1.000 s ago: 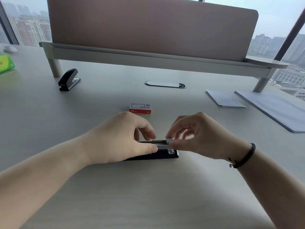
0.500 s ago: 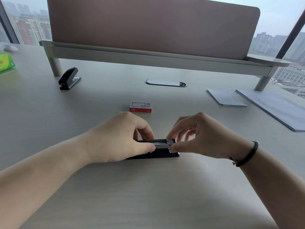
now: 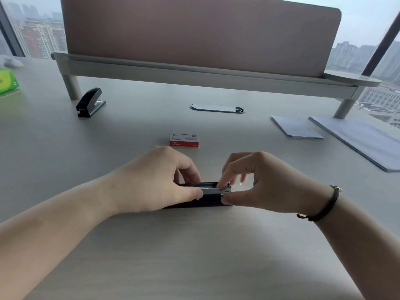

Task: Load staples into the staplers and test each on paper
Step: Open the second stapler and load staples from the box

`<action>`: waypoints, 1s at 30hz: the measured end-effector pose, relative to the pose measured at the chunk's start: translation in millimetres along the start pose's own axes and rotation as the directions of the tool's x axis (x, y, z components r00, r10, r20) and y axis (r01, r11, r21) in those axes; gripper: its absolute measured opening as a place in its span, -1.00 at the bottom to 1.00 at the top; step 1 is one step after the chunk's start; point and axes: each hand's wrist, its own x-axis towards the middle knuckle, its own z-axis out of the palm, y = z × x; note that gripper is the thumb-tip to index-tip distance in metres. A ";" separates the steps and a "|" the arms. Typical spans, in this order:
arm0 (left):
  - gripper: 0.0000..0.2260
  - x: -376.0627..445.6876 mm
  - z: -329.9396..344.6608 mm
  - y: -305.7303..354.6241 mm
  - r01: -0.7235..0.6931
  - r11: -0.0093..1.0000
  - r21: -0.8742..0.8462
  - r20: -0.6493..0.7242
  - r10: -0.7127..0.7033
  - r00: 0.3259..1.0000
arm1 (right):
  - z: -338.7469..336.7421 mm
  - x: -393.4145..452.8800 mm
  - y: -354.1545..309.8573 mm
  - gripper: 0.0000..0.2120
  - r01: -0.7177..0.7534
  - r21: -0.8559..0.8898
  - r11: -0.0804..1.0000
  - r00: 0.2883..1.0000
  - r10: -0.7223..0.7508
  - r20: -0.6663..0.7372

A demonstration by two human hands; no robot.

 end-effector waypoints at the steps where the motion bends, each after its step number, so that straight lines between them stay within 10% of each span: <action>1: -0.83 0.2 0.2 0.0 -0.001 1.000 0.003 0.001 0.001 1.000 | -0.1 0.3 -0.3 -0.91 -0.001 0.013 1.000 1.000 0.001 0.001; 17: -0.72 -2.9 -50.3 -31.6 0.114 0.965 0.235 0.411 -0.205 0.888 | 19.5 7.1 5.2 -0.83 -0.115 0.092 0.989 0.992 0.119 -0.038; 30: -0.52 1.3 -74.5 -87.3 0.118 0.976 -0.181 0.295 -0.061 0.954 | 18.0 12.9 14.4 -0.86 -0.162 0.175 0.971 0.981 0.177 -0.078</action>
